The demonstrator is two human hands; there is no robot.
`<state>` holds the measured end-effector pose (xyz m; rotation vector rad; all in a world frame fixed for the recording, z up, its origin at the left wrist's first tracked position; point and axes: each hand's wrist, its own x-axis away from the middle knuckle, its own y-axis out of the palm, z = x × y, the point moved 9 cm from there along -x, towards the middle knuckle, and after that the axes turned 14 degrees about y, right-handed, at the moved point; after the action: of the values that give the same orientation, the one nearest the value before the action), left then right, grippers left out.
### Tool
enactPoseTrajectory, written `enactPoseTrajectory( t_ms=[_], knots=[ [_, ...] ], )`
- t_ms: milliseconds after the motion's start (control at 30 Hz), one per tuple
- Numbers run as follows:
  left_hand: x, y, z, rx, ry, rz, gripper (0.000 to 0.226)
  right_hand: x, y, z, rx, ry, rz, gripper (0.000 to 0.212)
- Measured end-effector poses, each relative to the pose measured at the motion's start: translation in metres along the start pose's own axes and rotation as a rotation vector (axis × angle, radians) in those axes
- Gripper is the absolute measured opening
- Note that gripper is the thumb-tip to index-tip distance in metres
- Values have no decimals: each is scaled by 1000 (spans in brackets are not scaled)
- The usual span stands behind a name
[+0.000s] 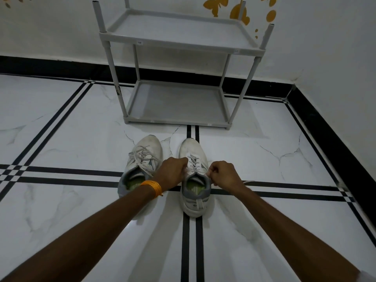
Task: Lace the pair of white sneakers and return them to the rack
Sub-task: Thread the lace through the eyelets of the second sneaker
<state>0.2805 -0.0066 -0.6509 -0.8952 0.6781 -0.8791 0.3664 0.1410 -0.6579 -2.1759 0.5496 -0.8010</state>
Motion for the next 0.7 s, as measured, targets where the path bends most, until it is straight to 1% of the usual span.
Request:
enactPoseTrajectory(
  t_ms=[33, 100, 200, 233, 300, 367, 467, 500, 567, 633, 700],
  knots=[
    [4, 2, -1, 2, -15, 12, 14, -2, 2, 3, 36, 2, 12, 10],
    [12, 7, -4, 28, -53, 44, 18, -3, 3, 5, 48, 24, -30, 14],
    [16, 10, -11, 107, -121, 75, 24, 2, 2, 4, 48, 37, -192, 24],
    [16, 10, -13, 138, -145, 83, 25, 5, 2, 0, -18, 32, -261, 28],
    [18, 12, -14, 183, -171, 95, 26, 13, 3, -9, -300, 73, -395, 33],
    [21, 15, -14, 189, -179, 100, 26, 17, 9, -18, -565, 103, -484, 30],
    [23, 15, -15, 214, -192, 93, 26, 15, 24, -29, -869, 61, -567, 18],
    [23, 14, -16, 225, -194, 82, 26, 13, 28, -28, -927, 62, -565, 16],
    [23, 12, -15, 242, -202, 52, 27, 8, 31, -22, -959, 79, -511, 22],
    [22, 7, -19, 271, -237, 36, 29, 5, 27, -16, -951, 103, -416, 25],
    [20, -2, -24, 281, -286, 43, 36, 3, 21, -12, -928, 107, -295, 22]
  ],
)
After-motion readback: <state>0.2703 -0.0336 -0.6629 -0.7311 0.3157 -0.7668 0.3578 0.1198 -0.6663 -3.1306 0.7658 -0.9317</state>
